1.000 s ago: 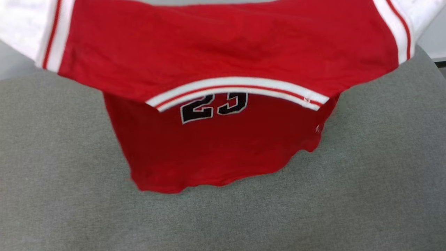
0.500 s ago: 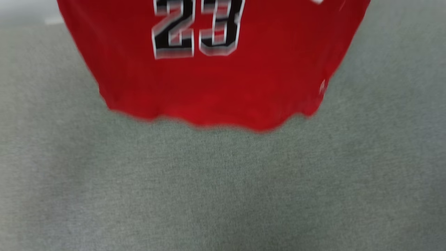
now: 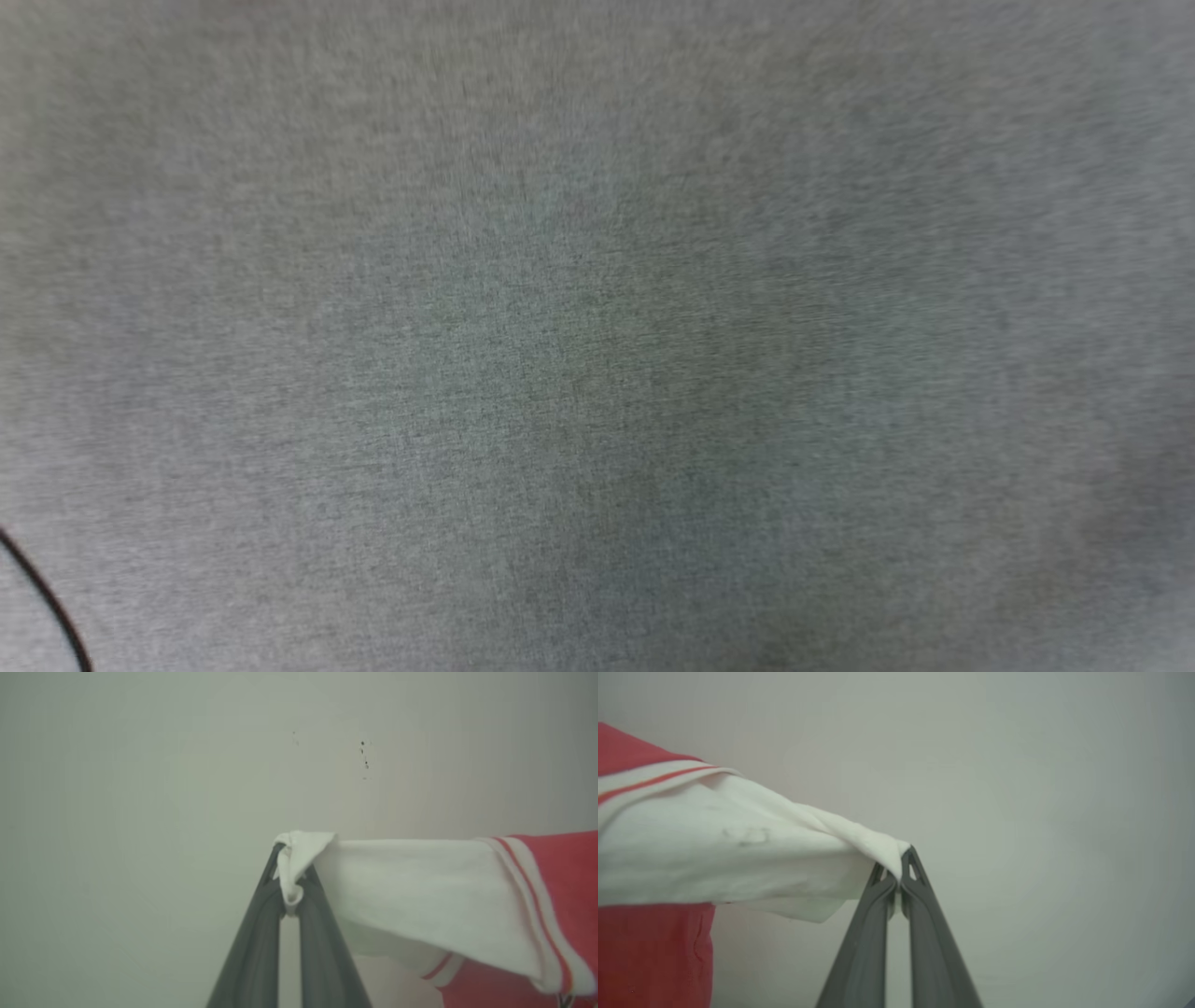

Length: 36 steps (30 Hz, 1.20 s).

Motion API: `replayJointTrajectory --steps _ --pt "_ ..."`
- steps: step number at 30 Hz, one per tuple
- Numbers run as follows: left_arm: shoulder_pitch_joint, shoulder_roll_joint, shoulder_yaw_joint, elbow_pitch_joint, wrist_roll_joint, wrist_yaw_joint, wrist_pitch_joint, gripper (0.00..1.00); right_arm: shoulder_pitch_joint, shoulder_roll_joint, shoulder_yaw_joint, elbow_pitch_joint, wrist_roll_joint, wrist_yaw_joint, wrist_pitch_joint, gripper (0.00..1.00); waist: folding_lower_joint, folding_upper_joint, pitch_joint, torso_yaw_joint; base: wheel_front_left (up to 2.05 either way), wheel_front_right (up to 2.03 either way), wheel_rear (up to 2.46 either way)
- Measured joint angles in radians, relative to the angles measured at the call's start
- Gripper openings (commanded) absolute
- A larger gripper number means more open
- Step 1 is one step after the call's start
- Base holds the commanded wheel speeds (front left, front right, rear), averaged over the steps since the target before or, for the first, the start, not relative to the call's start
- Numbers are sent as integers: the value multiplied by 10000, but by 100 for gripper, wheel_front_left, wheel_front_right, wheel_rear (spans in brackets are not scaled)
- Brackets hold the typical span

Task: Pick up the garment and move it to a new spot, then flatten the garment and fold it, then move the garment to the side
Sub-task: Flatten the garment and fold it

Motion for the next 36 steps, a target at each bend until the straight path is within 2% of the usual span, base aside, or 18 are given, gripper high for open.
replayJointTrajectory --steps 6,7,9,10,12,18,25,29,36 --pt "-1096 -625 -343 2050 245 13 -1189 0 -1009 453 -59 1597 -644 0 -880 0 1 0 922 230 0 0 0" --pt "-1099 -830 -433 2999 180 -125 -1691 0 -1018 732 0 2286 -759 2 -1204 0 1 -1 1108 422 0 0 0" --pt "-1026 -826 -518 3459 146 -242 -1977 0 -909 855 117 2623 -779 2 -1417 0 0 -1 1155 512 0 0 0" --pt "-367 -796 -713 4042 157 -372 -2462 0 -368 1034 247 3133 -790 0 -1758 0 0 0 1059 568 0 0 0" --pt "267 -884 -849 4330 128 -451 -2748 0 116 1068 552 3434 -788 0 -1889 0 0 0 922 592 0 0 0" --pt "2438 -1080 -1348 4811 44 -606 -3634 0 1692 1072 1229 4194 -295 0 -1956 0 -1 0 295 698 0 0 0" --pt "5586 -1035 -1576 4824 -328 -677 -3902 0 3888 890 2345 4646 1053 0 -1561 0 -2 0 -853 805 0 0 0" --pt "7393 -736 -1661 4675 -617 -692 -3544 0 5162 537 3062 4569 2000 2 -1143 0 -2 0 -1626 879 0 0 0" --pt "10096 -119 -1906 3674 -1139 -777 -2685 0 6822 -8 3442 4219 3369 4 -364 0 -3 0 -2967 1006 0 0 0"
